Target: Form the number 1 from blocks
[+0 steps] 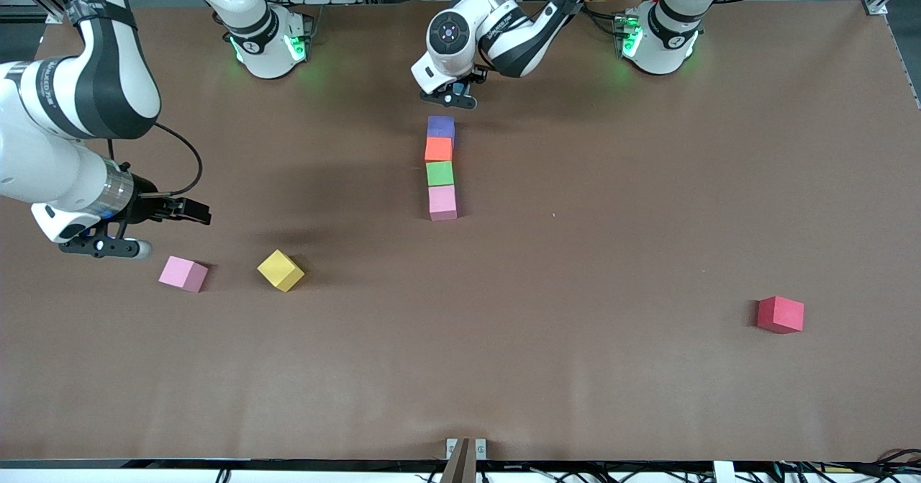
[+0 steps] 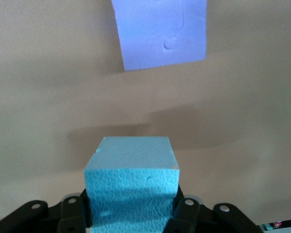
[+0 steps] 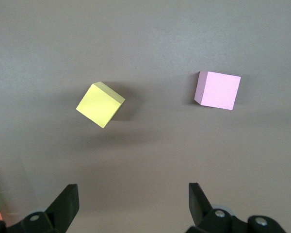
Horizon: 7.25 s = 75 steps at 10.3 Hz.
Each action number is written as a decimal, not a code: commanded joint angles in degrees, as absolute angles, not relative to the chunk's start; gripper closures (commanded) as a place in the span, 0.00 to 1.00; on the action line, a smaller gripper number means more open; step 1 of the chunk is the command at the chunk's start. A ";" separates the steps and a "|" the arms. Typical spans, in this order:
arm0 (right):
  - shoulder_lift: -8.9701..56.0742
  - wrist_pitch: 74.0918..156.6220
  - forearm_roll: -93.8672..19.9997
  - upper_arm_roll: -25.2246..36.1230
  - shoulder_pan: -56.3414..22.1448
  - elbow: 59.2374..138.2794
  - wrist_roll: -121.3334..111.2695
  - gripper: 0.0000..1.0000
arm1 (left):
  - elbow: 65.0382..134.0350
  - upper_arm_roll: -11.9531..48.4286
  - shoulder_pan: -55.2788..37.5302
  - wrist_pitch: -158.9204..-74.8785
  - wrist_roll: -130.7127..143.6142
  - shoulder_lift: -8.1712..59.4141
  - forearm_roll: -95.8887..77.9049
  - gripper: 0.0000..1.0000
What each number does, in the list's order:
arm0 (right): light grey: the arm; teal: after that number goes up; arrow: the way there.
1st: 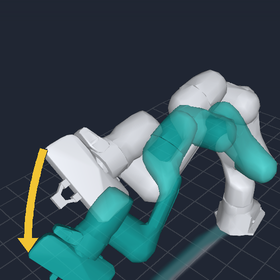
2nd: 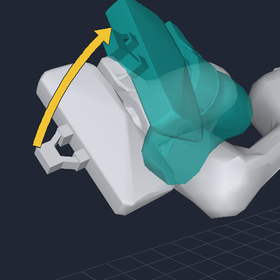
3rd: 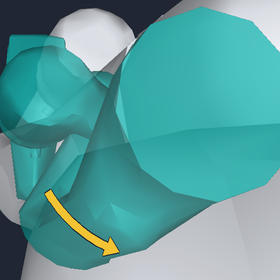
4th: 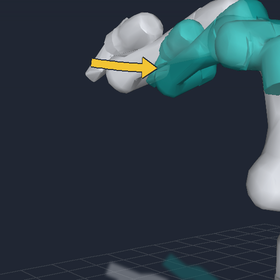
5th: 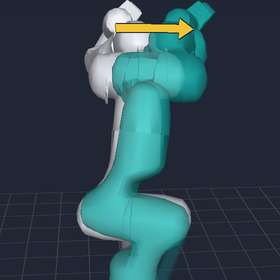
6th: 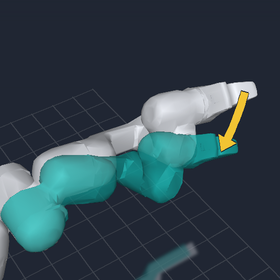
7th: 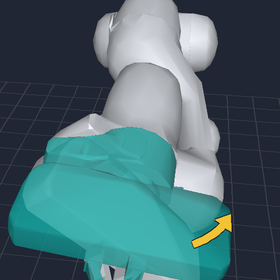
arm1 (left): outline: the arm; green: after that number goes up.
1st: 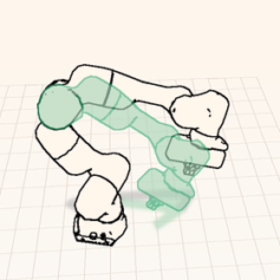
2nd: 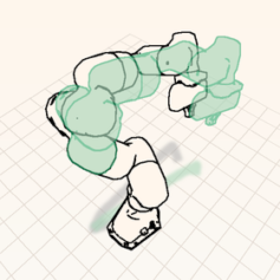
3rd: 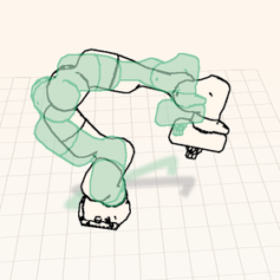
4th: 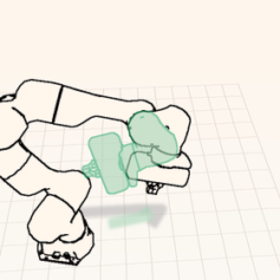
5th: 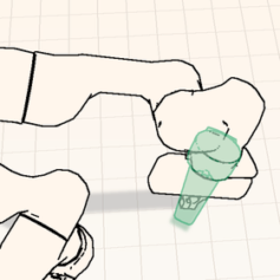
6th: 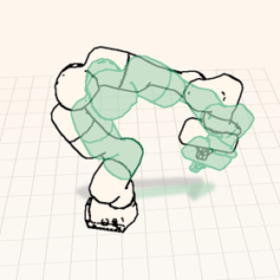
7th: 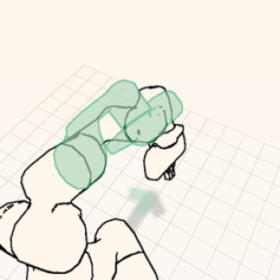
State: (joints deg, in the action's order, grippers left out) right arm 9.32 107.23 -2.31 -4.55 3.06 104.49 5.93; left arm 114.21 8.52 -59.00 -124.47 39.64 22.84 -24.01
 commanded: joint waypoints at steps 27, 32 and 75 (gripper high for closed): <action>8.35 107.75 -3.43 -3.96 1.50 105.64 5.19 0.00 | 110.39 4.48 -63.02 -132.98 39.64 29.80 -24.35 0.06; 8.35 107.67 -3.43 -3.96 1.49 105.64 5.19 0.00 | 110.56 3.78 -62.84 -132.37 39.64 27.78 -23.99 0.00; 1.67 82.71 2.72 -4.57 -0.09 83.06 1.14 0.00 | 84.64 0.79 -2.55 -86.85 10.76 -3.52 -1.32 0.00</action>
